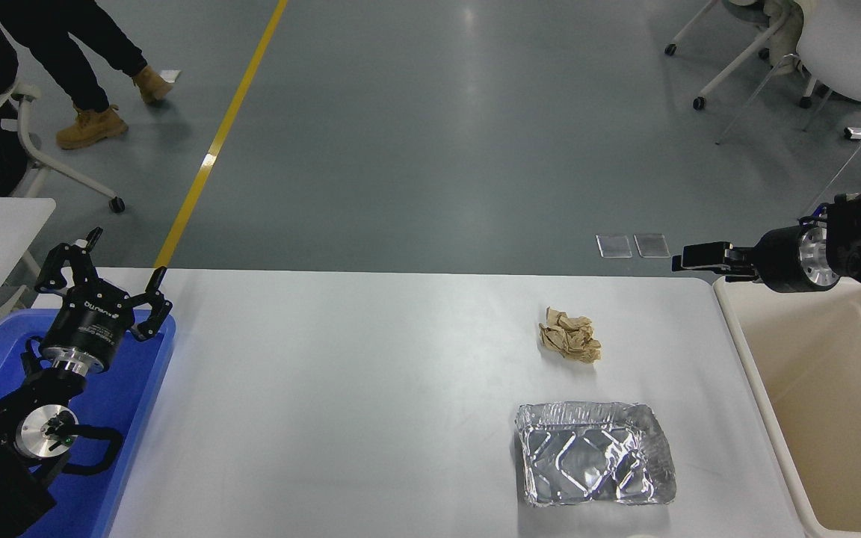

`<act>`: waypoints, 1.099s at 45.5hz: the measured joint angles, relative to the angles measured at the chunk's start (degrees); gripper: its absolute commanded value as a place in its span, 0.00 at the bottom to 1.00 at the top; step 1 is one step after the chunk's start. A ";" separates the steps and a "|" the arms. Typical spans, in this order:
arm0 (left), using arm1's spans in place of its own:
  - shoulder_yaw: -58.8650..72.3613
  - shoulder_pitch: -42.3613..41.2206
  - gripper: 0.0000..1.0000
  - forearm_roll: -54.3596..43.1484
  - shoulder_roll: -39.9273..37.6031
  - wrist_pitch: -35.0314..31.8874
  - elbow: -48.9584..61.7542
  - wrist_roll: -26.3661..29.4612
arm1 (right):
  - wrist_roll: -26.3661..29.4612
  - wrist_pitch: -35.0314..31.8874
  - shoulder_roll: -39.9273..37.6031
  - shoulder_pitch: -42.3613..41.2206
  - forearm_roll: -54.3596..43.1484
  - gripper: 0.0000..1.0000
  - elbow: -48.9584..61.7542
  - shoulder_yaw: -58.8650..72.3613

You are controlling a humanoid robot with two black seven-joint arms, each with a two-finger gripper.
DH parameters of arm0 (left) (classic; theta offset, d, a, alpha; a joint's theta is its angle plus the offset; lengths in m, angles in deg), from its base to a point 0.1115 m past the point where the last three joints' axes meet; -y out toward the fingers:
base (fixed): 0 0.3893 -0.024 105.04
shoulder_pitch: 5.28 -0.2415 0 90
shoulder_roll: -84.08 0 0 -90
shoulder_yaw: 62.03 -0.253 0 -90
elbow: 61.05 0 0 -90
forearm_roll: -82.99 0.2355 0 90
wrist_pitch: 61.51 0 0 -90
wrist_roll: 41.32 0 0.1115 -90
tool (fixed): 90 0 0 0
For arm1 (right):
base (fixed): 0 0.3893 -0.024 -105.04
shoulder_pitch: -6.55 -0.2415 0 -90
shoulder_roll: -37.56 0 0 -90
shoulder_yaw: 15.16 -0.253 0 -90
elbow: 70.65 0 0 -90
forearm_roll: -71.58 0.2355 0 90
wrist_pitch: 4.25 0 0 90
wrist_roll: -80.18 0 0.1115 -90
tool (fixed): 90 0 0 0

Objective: Clean the table surface

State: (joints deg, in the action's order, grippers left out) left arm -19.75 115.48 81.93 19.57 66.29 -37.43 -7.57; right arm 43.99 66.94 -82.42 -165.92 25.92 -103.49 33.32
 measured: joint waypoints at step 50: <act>0.00 0.00 1.00 0.00 -0.01 0.00 0.02 0.00 | -5.27 0.10 -17.36 -10.44 -28.31 0.99 -29.10 7.61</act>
State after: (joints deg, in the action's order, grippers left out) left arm -19.75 115.47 81.93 19.56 66.29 -37.41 -7.57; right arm 38.72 67.05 -99.78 -176.36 -2.38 -132.59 40.93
